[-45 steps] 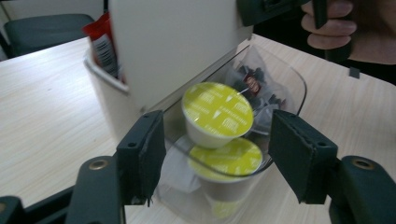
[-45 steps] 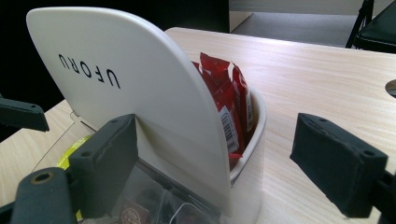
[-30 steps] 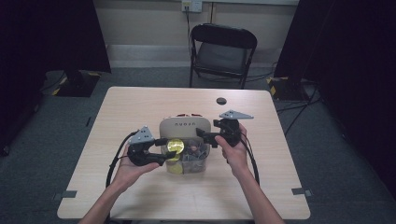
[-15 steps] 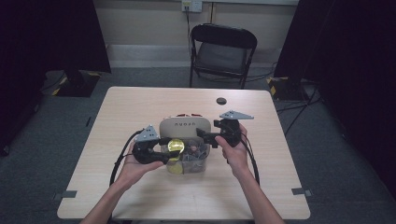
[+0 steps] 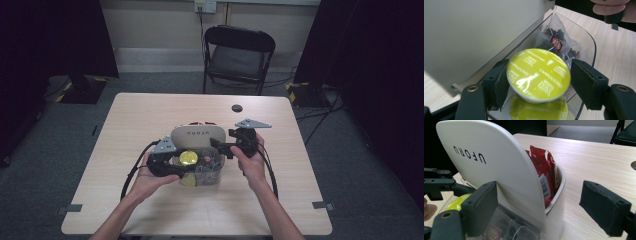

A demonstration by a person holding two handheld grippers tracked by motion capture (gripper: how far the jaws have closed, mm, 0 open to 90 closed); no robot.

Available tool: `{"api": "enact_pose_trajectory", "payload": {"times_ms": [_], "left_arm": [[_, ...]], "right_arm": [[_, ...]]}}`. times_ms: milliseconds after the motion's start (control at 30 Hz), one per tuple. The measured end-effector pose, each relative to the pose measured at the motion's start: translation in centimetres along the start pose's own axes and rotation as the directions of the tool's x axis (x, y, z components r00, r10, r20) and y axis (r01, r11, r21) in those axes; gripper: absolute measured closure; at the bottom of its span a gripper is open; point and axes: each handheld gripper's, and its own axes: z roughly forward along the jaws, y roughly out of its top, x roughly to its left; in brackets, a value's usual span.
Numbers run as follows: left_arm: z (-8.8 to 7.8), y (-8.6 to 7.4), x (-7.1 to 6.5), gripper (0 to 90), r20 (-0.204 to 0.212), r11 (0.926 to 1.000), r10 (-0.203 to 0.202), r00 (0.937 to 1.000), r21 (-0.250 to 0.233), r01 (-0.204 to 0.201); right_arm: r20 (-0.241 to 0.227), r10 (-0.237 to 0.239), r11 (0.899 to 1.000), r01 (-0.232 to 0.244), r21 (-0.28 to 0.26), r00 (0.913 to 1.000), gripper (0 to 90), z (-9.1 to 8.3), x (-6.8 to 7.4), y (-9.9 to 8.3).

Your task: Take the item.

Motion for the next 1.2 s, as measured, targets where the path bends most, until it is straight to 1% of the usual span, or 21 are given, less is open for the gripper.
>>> {"api": "enact_pose_trajectory", "payload": {"times_ms": [67,133,167,267,400,467,500,633,733,767,833,933,967,1033,1067,1133,1167,1200], "left_arm": [[0.0,0.0,0.1,34.0,0.003,1.0,0.002,1.0,0.006,-0.002],[-0.1,0.0,0.2,36.9,0.004,1.0,0.001,1.0,0.001,-0.001],[-0.1,0.0,0.3,37.5,0.012,0.9999,-0.01,0.9999,-0.007,0.01],[-0.2,-0.1,0.3,37.8,0.008,0.9999,-0.01,0.9999,-0.004,0.01],[-0.3,-0.1,0.3,37.9,0.013,0.9999,-0.013,0.9998,-0.002,0.013],[-0.3,-0.1,0.3,38.0,0.015,0.9999,-0.014,0.9998,-0.008,0.014],[-0.3,-0.1,0.3,38.0,0.02,0.9997,-0.02,0.9996,-0.01,0.021],[-0.4,-0.1,0.3,38.1,0.024,0.9997,-0.018,0.9995,-0.014,0.019],[-0.5,-0.1,0.2,38.1,0.041,0.9993,-0.031,0.9987,-0.022,0.032],[-0.5,0.0,0.2,38.1,0.039,0.9994,-0.025,0.9989,-0.023,0.026],[-0.5,0.0,0.1,38.2,0.049,0.9987,-0.038,0.9981,-0.033,0.039],[-0.8,0.1,0.1,38.2,0.047,0.9989,-0.032,0.9984,-0.032,0.034],[-0.8,0.1,0.0,38.2,0.05,0.9986,-0.031,0.9983,-0.042,0.033],[-1.0,0.2,0.0,38.2,0.05,0.9985,-0.035,0.9981,-0.041,0.037],[-1.2,0.2,0.0,38.2,0.045,0.9988,-0.029,0.9986,-0.038,0.031],[-1.2,0.3,0.0,38.2,0.046,0.9987,-0.028,0.9985,-0.042,0.03],[-1.4,0.3,-0.1,38.2,0.055,0.9977,-0.036,0.9978,-0.056,0.039],[-1.5,0.3,0.0,38.2,0.052,0.9981,-0.03,0.9982,-0.053,0.033]], "right_arm": [[0.002,0.002,1.0,-0.002,0.0,1.0,14.7,0.0,0.1,0.0],[0.001,0.002,1.0,-0.002,-0.001,1.0,14.8,0.0,0.1,0.0],[0.0,0.002,1.0,-0.002,-0.001,1.0,14.9,0.0,0.1,0.0],[-0.003,0.003,1.0,-0.003,0.002,1.0,14.8,0.0,0.1,-0.1],[-0.006,0.001,1.0,-0.001,0.005,1.0,14.7,0.1,0.1,-0.1],[-0.006,0.001,1.0,-0.001,0.005,1.0,14.6,0.1,0.1,-0.1],[-0.006,0.002,1.0,-0.002,0.005,1.0,14.6,0.1,0.1,-0.1],[-0.007,-0.001,1.0,0.001,0.003,1.0,14.7,0.1,0.1,-0.1],[-0.007,-0.002,1.0,0.002,0.003,1.0,14.7,0.1,0.1,-0.1],[-0.006,0.0,1.0,0.0,0.004,1.0,14.6,0.1,0.1,-0.1],[-0.006,-0.001,1.0,0.001,0.004,1.0,14.6,0.1,0.1,-0.1],[-0.007,-0.001,1.0,0.001,0.004,1.0,14.6,0.2,0.1,-0.1],[-0.007,-0.001,1.0,0.001,0.004,1.0,14.6,0.2,0.1,-0.1],[-0.006,-0.002,1.0,0.002,0.004,1.0,14.6,0.1,0.1,0.0],[-0.006,-0.002,1.0,0.002,0.004,1.0,14.6,0.1,0.1,0.0],[-0.007,0.0,1.0,0.0,0.004,1.0,14.5,0.1,0.1,0.0],[-0.007,0.001,1.0,-0.001,0.004,1.0,14.4,0.2,0.1,-0.1],[-0.007,-0.001,1.0,0.001,0.005,1.0,14.4,0.2,0.1,-0.1]]}}
